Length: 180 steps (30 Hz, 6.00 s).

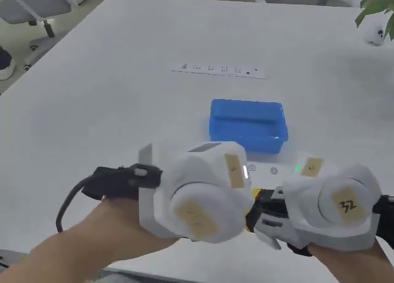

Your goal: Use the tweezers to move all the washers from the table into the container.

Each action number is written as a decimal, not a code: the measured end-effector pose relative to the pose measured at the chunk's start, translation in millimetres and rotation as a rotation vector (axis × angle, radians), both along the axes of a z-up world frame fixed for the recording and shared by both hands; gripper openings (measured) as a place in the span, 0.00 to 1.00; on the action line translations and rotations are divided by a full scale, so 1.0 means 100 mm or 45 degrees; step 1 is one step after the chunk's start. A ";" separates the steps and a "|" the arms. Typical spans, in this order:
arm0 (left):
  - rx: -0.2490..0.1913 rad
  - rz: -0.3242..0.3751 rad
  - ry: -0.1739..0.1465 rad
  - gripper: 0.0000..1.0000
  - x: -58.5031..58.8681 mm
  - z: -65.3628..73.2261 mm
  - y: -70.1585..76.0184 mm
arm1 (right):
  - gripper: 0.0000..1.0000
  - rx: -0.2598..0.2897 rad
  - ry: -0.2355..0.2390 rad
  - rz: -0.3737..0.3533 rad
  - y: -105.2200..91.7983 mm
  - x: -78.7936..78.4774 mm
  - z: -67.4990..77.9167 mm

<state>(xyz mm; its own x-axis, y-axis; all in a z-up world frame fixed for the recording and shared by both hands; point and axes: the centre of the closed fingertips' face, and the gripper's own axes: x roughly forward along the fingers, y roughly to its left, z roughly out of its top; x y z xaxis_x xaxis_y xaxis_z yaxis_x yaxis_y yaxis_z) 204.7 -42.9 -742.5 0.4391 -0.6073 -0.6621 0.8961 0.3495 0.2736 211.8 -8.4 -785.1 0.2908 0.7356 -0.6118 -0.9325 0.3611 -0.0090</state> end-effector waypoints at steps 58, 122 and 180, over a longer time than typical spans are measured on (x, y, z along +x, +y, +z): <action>-0.308 1.075 -0.165 0.90 0.08 -0.29 1.09 | 0.03 0.172 0.061 -0.357 0.06 1.20 0.06; -0.256 0.908 -0.085 0.95 0.05 -0.42 0.98 | 0.04 0.149 0.032 -0.315 0.38 1.54 -0.21; -0.226 0.926 -0.079 0.99 0.05 -0.47 1.00 | 0.01 0.288 0.057 -0.337 0.34 1.65 0.31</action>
<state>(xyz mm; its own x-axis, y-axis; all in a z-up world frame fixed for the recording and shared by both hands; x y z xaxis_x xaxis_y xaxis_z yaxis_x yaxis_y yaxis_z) 209.8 57.2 -789.8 0.8038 -0.2451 -0.5420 0.4071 0.8910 0.2008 376.5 26.0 -754.3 0.4660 0.7569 -0.4582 -0.8042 0.5783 0.1374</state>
